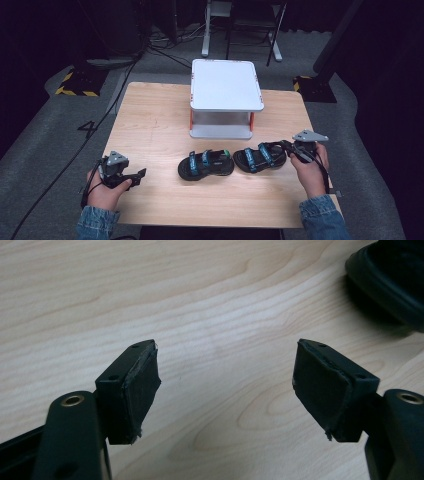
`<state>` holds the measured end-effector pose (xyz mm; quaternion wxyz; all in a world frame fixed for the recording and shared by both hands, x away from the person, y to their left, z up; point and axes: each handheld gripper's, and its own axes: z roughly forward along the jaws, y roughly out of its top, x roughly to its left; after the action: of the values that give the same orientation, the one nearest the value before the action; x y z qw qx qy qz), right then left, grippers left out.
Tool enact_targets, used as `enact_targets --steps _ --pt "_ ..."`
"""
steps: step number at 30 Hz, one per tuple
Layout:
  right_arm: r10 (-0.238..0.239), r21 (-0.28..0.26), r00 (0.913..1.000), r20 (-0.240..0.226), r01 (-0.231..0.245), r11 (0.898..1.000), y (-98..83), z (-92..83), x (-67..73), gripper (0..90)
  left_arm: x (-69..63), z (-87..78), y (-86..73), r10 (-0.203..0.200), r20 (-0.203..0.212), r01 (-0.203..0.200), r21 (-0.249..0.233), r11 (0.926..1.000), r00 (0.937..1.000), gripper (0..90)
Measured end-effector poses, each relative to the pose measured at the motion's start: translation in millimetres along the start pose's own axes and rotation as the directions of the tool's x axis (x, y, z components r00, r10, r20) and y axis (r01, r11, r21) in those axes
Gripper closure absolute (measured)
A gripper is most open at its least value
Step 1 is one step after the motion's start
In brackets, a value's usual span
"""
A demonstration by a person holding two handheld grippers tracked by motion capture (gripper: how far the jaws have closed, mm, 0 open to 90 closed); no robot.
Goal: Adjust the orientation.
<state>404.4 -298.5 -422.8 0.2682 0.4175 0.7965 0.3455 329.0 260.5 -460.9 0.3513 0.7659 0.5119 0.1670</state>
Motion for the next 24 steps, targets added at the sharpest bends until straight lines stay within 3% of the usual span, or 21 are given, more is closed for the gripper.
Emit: enact_targets --steps 1,3,4,8,10,11,12,13,14,15,17,19,21,22,23,24 --pt "0.030 0.016 0.9990 -0.033 -0.030 0.999 -4.4 -15.8 2.5 86.2 -2.3 3.2 7.8 0.007 0.023 -0.007 -0.012 0.9999 0.9997 27.2" --pt "0.047 0.021 0.9975 -0.052 -0.046 0.999 -6.4 -23.0 3.8 86.1 -2.7 4.1 11.4 0.010 0.028 -0.010 -0.013 0.9999 0.9996 27.1" --pt "0.076 0.029 0.9934 -0.086 -0.073 0.997 -11.1 -35.9 8.3 85.9 -2.7 5.2 14.7 0.012 0.031 -0.011 -0.024 0.9997 0.9994 27.1" --pt "0.083 0.058 0.9901 -0.113 -0.077 0.995 -17.3 -49.8 19.3 85.9 -1.5 9.6 26.4 0.013 0.046 -0.011 -0.037 0.9992 0.9989 27.1" --pt "0.094 0.071 0.9841 -0.151 -0.084 0.994 -20.3 -56.7 25.6 85.9 -2.9 13.7 30.8 0.014 0.052 -0.012 -0.044 0.9990 0.9985 27.1" --pt "0.106 0.106 0.9751 -0.195 -0.087 0.991 -22.7 -61.3 31.1 85.8 -4.0 16.0 32.8 0.017 0.058 -0.015 -0.042 0.9990 0.9982 27.0" --pt "0.106 0.106 0.9751 -0.195 -0.087 0.991 -22.7 -61.3 31.1 85.8 -5.6 18.6 34.5 0.026 0.063 -0.024 -0.038 0.9990 0.9977 27.0" --pt "0.110 0.139 0.9613 -0.252 -0.077 0.987 -25.9 -63.3 36.8 85.8 -8.5 22.7 36.8 0.037 0.070 -0.035 -0.032 0.9989 0.9969 27.0" --pt "0.109 0.153 0.9541 -0.279 -0.067 0.986 -27.6 -62.8 39.6 85.9 -10.2 25.1 38.0 0.042 0.076 -0.040 -0.029 0.9988 0.9962 27.0" --pt "0.107 0.178 0.9403 -0.323 -0.051 0.983 -31.4 -60.2 45.3 85.9 -10.8 26.6 38.7 0.050 0.076 -0.048 -0.026 0.9985 0.9958 27.0" --pt "0.107 0.161 0.9265 -0.361 -0.051 0.986 -36.9 -56.7 53.1 86.0 -11.6 27.7 39.1 0.049 0.078 -0.047 -0.023 0.9986 0.9958 26.9" --pt "0.098 0.158 0.9249 -0.367 -0.041 0.987 -37.5 -55.9 54.7 85.9 -12.1 28.6 39.9 0.052 0.079 -0.050 -0.025 0.9984 0.9956 27.0" --pt "0.041 0.133 0.9512 -0.306 0.000 0.991 -35.0 -59.9 53.4 83.2 -12.5 27.7 40.0 0.047 0.083 -0.045 -0.025 0.9987 0.9954 27.0" --pt "0.025 0.124 0.9603 -0.278 0.010 0.992 -34.5 -61.8 52.5 80.5 -12.2 27.5 39.8 0.047 0.081 -0.045 -0.028 0.9986 0.9956 26.9" --pt "0.025 0.124 0.9603 -0.278 0.010 0.992 -34.5 -61.8 52.5 80.5 -12.2 27.5 39.8 0.047 0.081 -0.045 -0.028 0.9986 0.9956 27.0" --pt "0.005 0.112 0.9716 -0.237 0.022 0.993 -33.7 -64.4 51.7 73.8 -11.7 27.2 39.6 0.042 0.078 -0.040 -0.029 0.9988 0.9961 27.0"
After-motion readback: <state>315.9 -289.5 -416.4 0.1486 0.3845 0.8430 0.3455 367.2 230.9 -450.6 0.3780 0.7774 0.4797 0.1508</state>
